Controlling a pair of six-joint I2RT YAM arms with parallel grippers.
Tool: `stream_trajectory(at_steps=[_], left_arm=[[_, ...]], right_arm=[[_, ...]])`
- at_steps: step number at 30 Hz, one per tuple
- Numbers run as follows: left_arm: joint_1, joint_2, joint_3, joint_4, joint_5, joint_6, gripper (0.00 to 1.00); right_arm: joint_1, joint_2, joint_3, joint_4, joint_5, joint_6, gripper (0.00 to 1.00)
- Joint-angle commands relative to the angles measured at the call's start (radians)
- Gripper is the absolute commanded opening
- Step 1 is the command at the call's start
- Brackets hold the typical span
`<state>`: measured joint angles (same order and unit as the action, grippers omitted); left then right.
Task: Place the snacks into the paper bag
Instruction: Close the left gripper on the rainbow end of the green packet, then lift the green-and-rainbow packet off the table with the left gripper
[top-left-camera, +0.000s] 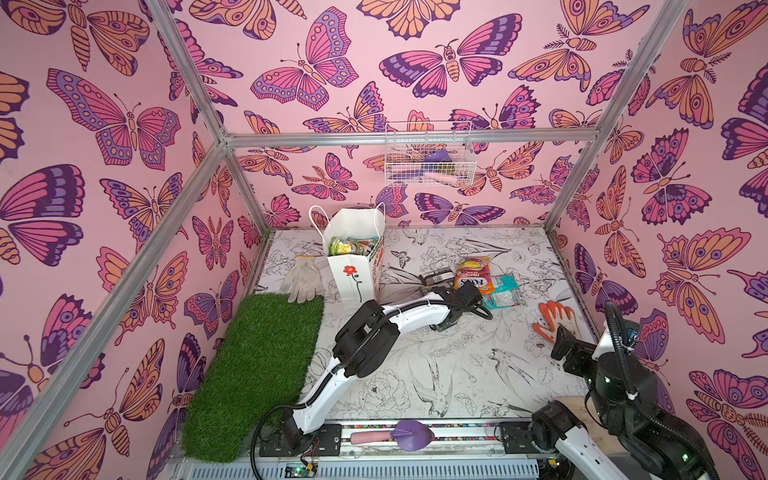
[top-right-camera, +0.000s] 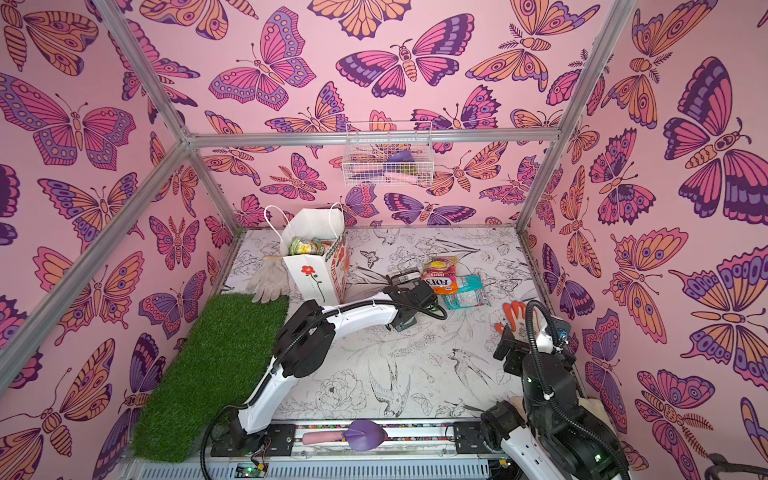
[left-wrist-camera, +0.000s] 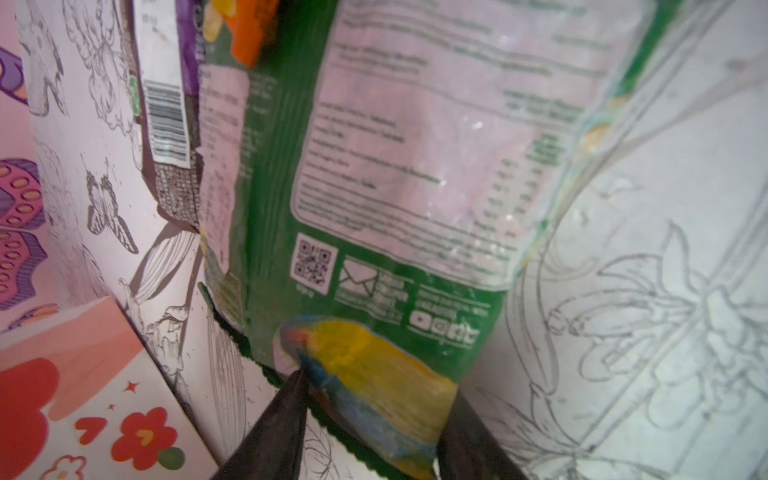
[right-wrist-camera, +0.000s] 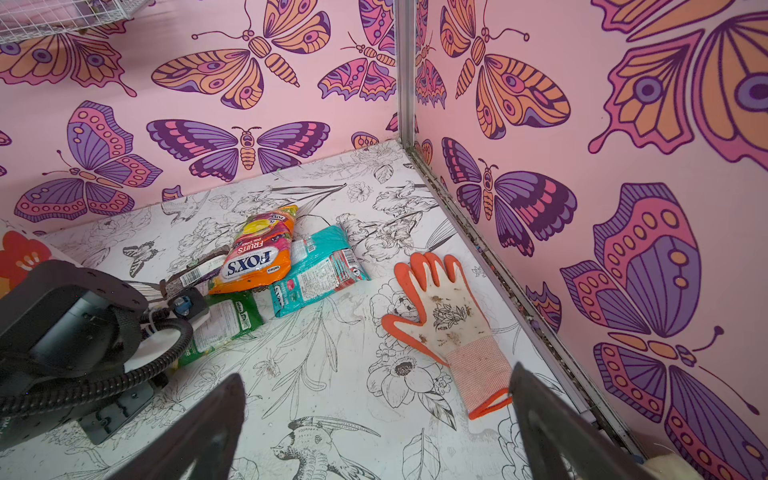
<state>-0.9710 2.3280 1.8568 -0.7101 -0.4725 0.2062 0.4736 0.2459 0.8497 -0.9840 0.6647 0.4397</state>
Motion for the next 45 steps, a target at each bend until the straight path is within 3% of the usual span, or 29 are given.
stream_trajectory(at_steps=[1, 5, 8, 22, 31, 45], left_arm=[[-0.002, 0.045, 0.008, -0.032, -0.009, 0.004, 0.36], [-0.003, 0.038, 0.005, -0.030, -0.013, 0.006, 0.21], [-0.002, 0.029, 0.003, -0.031, -0.009, 0.007, 0.15], [0.000, -0.061, -0.011, -0.029, 0.053, -0.032, 0.10], [0.002, -0.136, -0.026, -0.023, 0.095, -0.034, 0.02], [0.002, -0.233, -0.052, -0.017, 0.126, -0.042, 0.00]], right_arm=[[-0.003, -0.014, -0.005, 0.006, 0.012, -0.008, 0.99], [-0.004, -0.018, -0.005, 0.006, 0.012, -0.006, 0.99], [-0.004, -0.019, -0.006, 0.006, 0.012, -0.006, 0.99], [-0.004, -0.025, -0.007, 0.006, 0.013, -0.006, 0.99], [-0.003, -0.029, -0.008, 0.006, 0.013, -0.006, 0.99], [-0.003, -0.027, -0.008, 0.007, 0.013, -0.006, 0.99]])
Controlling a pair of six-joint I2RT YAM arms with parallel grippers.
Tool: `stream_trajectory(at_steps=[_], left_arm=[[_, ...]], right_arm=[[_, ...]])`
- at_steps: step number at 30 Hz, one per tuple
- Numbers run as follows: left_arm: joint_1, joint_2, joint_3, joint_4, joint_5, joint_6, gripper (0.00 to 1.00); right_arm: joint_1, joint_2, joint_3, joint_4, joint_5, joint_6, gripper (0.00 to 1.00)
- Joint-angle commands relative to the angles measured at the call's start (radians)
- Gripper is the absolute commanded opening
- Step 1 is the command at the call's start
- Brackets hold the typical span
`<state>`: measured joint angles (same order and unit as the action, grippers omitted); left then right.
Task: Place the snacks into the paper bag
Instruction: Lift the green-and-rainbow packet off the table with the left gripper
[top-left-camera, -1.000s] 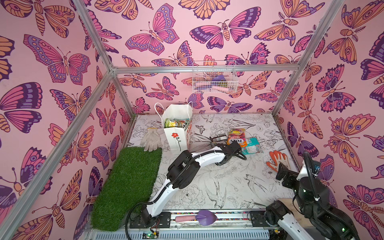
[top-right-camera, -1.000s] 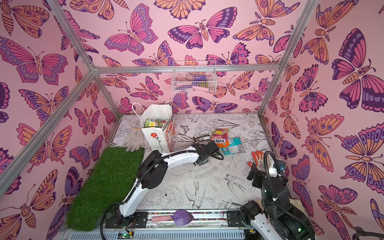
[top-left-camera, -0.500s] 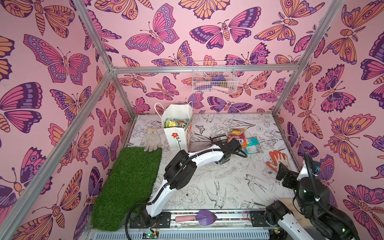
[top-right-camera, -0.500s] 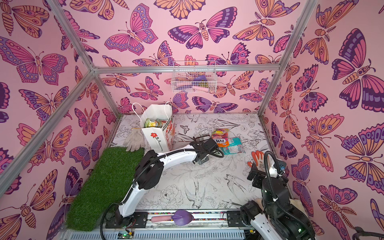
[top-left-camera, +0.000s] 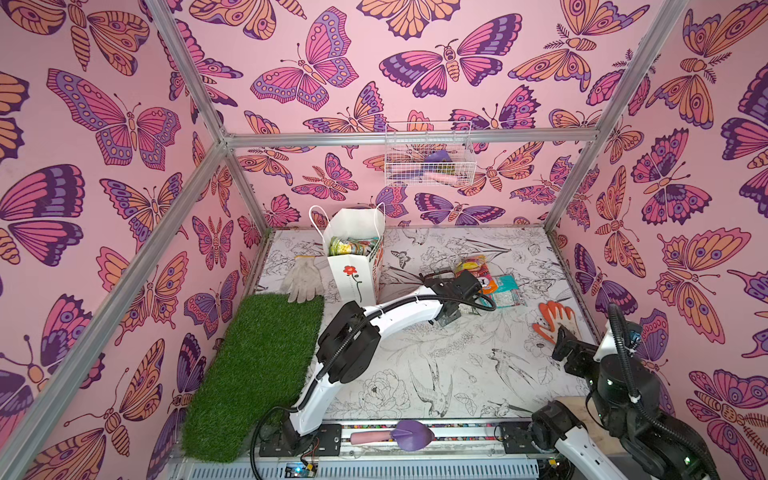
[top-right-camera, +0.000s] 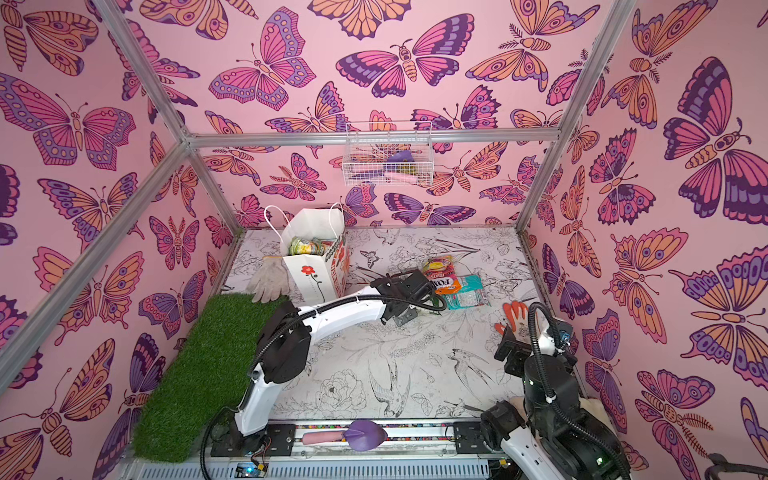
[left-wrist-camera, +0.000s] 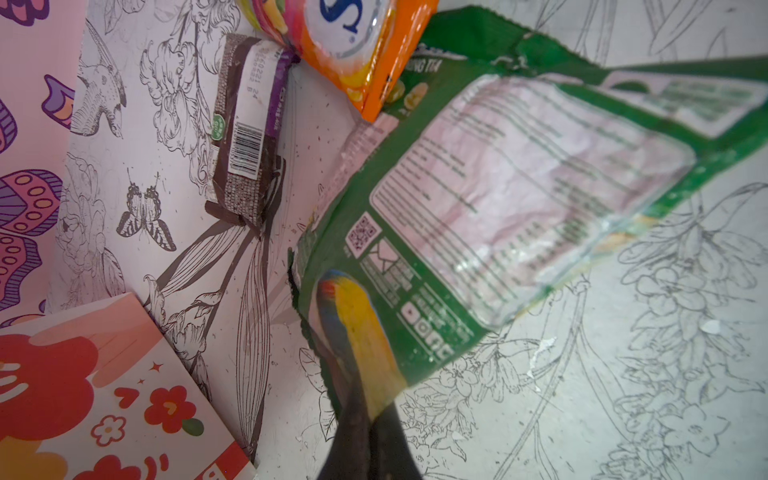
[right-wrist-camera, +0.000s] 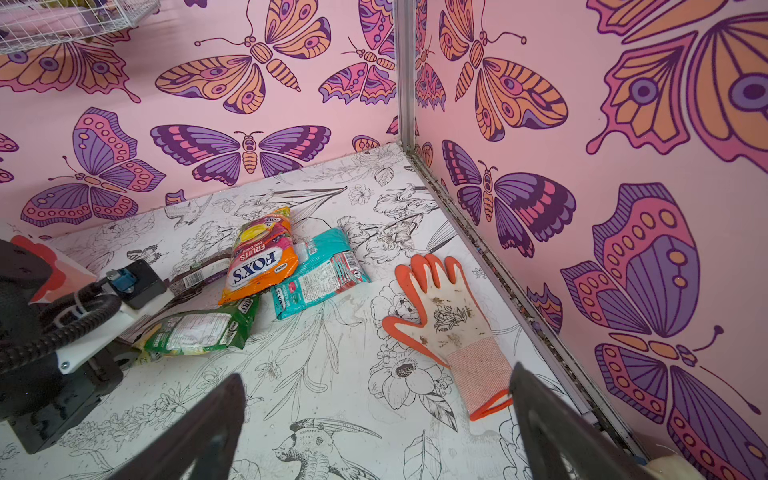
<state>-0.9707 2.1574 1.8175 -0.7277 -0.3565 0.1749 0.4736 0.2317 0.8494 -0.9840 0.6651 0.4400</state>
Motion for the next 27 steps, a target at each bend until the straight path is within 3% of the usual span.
stream_trajectory(at_steps=[1, 14, 27], left_arm=[[0.001, -0.070, -0.015, 0.001, 0.014, -0.012, 0.00], [0.004, -0.145, -0.023, 0.020, 0.084, -0.027, 0.00], [0.061, -0.248, -0.035, 0.041, 0.359, -0.125, 0.00]], right_arm=[[-0.004, -0.011, -0.007, 0.007, 0.013, -0.007, 0.99], [-0.004, -0.006, -0.007, 0.008, 0.008, -0.008, 0.99], [-0.004, -0.008, -0.007, 0.008, 0.008, -0.007, 0.99]])
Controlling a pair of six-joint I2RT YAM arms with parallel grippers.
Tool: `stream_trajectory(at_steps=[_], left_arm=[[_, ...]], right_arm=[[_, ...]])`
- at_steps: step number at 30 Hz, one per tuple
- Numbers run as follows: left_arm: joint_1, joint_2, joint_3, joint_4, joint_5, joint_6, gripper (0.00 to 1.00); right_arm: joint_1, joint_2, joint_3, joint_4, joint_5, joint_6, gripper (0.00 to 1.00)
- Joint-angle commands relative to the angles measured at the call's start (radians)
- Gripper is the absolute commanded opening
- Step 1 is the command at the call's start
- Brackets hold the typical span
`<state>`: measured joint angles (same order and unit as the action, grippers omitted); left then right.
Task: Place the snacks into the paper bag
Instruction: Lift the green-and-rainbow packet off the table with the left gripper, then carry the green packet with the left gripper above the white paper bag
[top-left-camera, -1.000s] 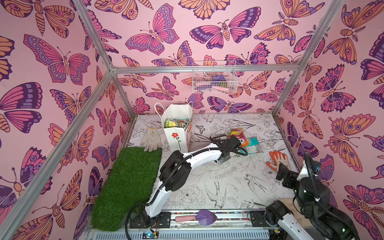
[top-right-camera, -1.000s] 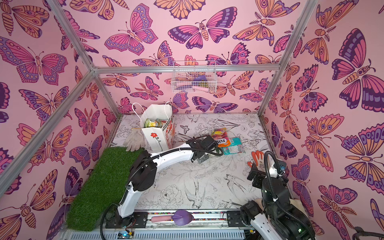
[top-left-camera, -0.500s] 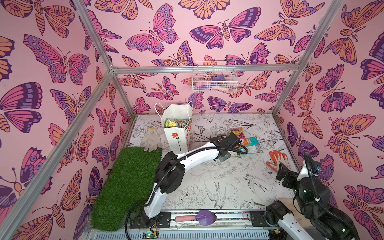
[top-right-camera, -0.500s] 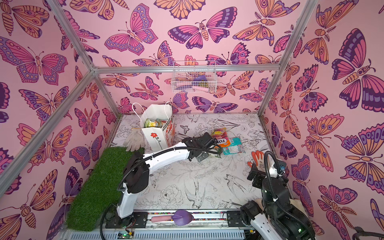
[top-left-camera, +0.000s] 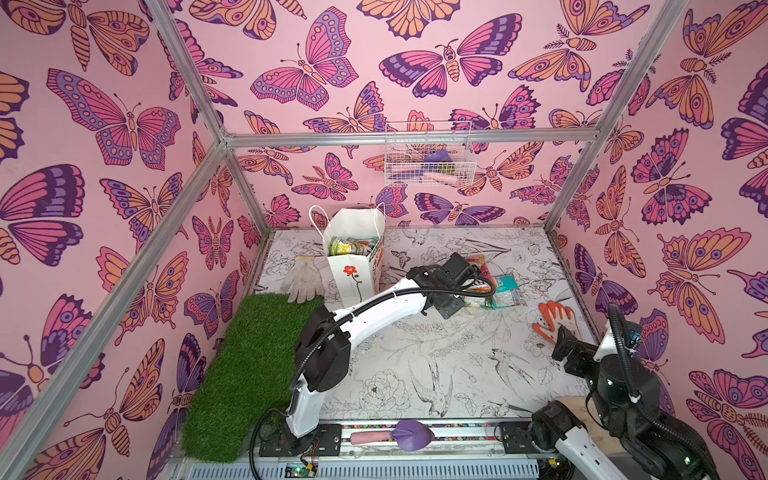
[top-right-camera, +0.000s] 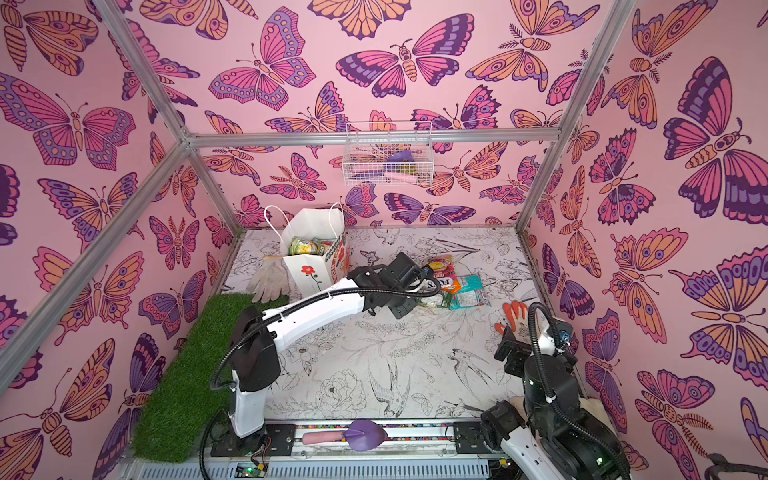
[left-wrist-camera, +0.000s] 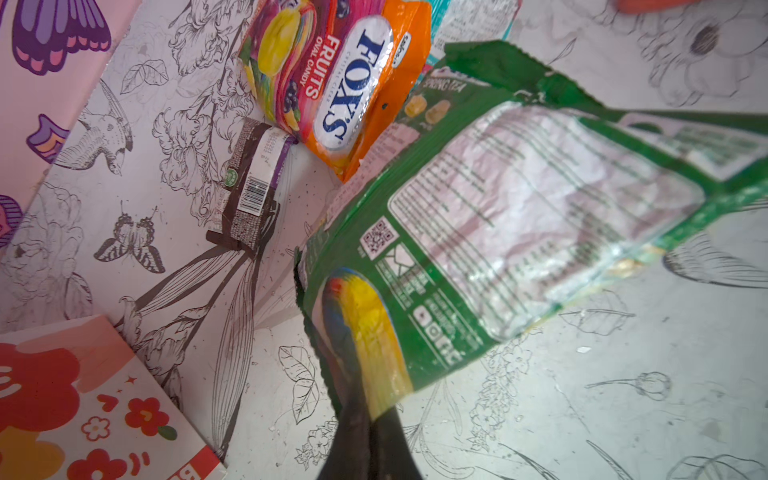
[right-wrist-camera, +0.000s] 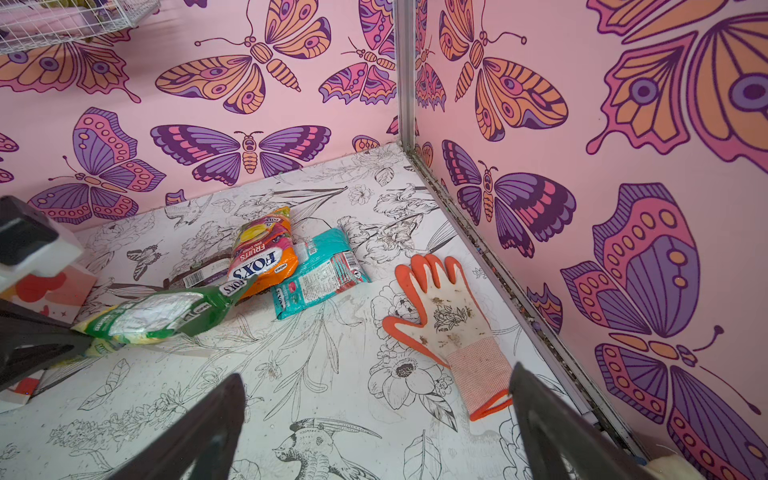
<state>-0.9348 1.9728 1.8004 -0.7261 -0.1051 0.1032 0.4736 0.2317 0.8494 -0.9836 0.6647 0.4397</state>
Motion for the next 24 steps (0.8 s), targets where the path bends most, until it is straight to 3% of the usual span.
stream_trajectory(at_steps=[1, 12, 24], left_arm=[[0.034, -0.075, -0.026, 0.050, 0.137, -0.066, 0.00], [0.118, -0.204, -0.141, 0.194, 0.357, -0.167, 0.00], [0.170, -0.305, -0.243, 0.320, 0.492, -0.250, 0.00]], right_arm=[[-0.004, -0.008, -0.007, 0.007, 0.009, -0.007, 0.99], [-0.004, -0.011, -0.007, 0.007, 0.010, -0.008, 0.99], [-0.004, -0.011, -0.007, 0.007, 0.009, -0.007, 0.99]])
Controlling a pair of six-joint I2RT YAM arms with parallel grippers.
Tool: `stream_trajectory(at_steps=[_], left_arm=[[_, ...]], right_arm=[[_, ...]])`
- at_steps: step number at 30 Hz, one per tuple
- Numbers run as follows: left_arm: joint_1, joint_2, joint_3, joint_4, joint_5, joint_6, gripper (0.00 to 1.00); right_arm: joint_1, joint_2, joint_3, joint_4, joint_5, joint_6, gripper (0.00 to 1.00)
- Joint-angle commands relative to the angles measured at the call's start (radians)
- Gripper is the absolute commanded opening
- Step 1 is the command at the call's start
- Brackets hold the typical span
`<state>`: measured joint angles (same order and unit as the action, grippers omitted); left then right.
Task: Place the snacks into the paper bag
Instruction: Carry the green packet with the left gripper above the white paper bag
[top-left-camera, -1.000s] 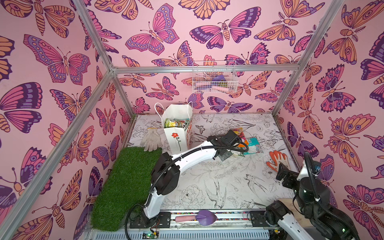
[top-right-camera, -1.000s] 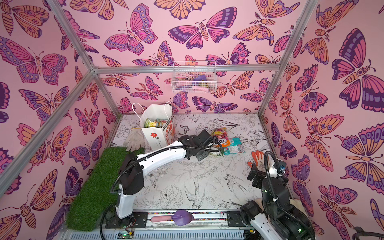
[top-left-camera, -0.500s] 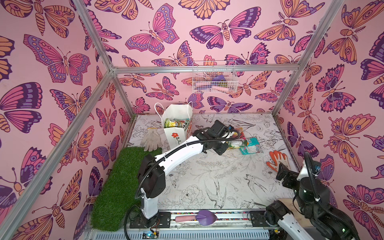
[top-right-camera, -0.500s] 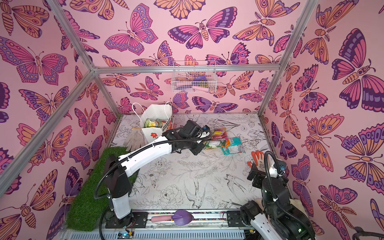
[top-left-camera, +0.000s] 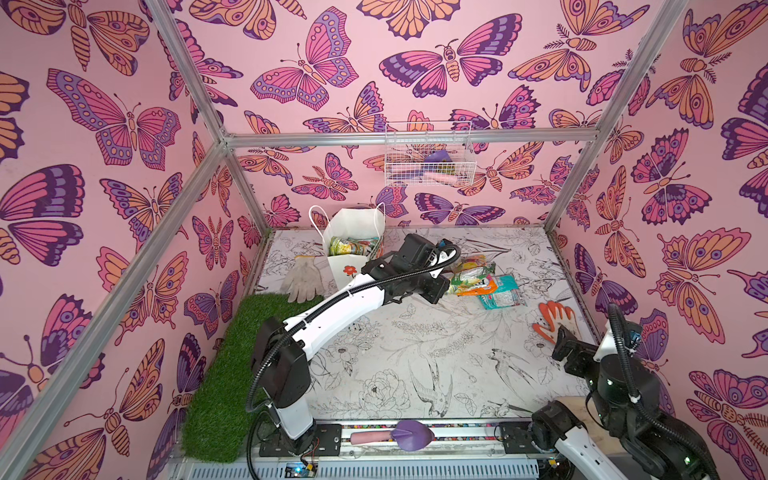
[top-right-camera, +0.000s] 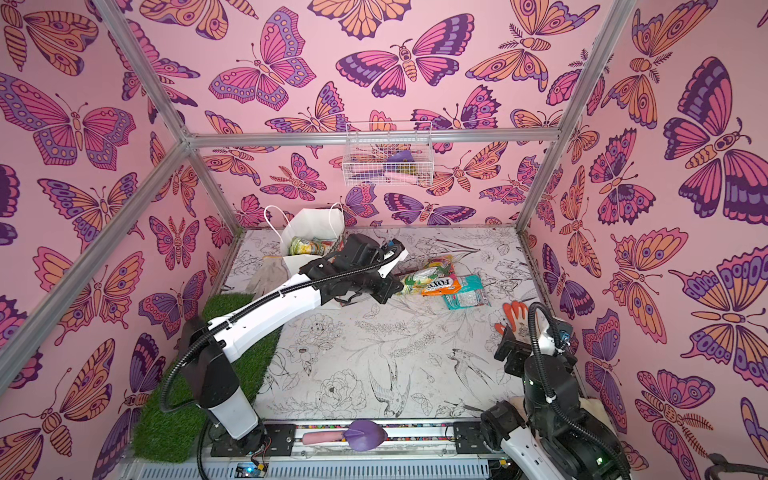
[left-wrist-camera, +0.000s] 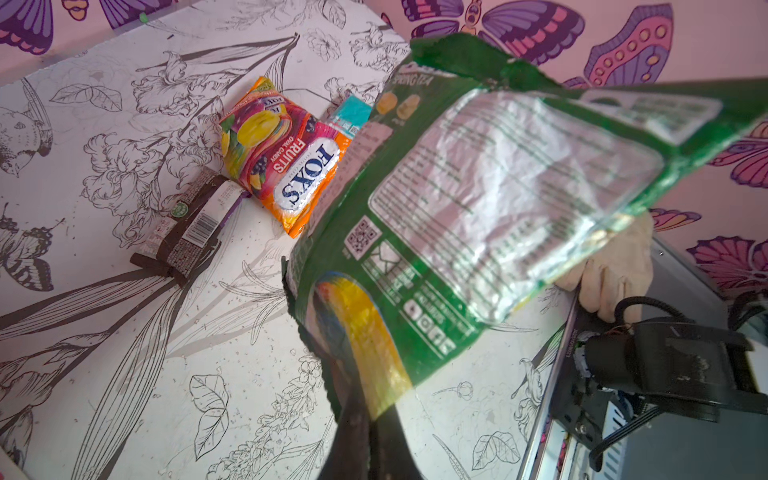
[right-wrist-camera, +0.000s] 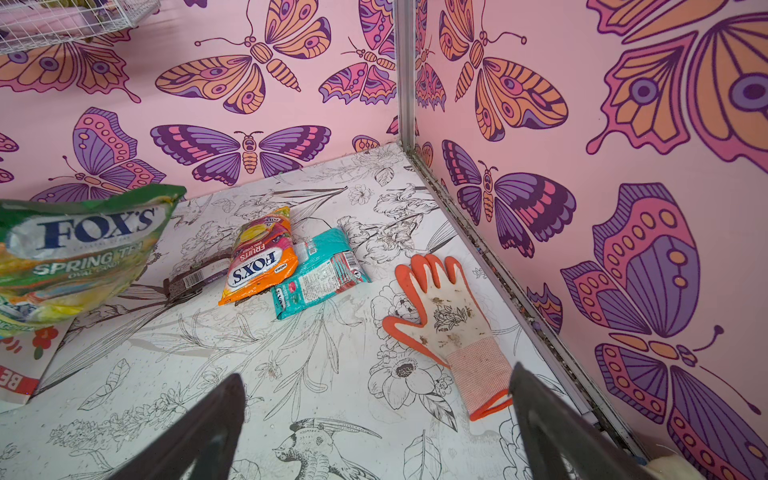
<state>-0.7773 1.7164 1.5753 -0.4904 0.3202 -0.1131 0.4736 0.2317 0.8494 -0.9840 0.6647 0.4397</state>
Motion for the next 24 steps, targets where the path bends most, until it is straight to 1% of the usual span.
stream_trajectory(at_steps=[1, 9, 24], left_arm=[[0.016, -0.056, -0.024, 0.093, 0.073, -0.038, 0.00], [0.055, -0.118, -0.071, 0.167, 0.109, -0.083, 0.00], [0.126, -0.254, -0.134, 0.225, 0.091, -0.111, 0.00]], right_arm=[[-0.004, -0.012, -0.007, 0.008, 0.010, -0.008, 0.99], [-0.004, -0.012, -0.007, 0.007, 0.011, -0.006, 0.99], [-0.004, -0.012, -0.007, 0.007, 0.010, -0.007, 0.99]])
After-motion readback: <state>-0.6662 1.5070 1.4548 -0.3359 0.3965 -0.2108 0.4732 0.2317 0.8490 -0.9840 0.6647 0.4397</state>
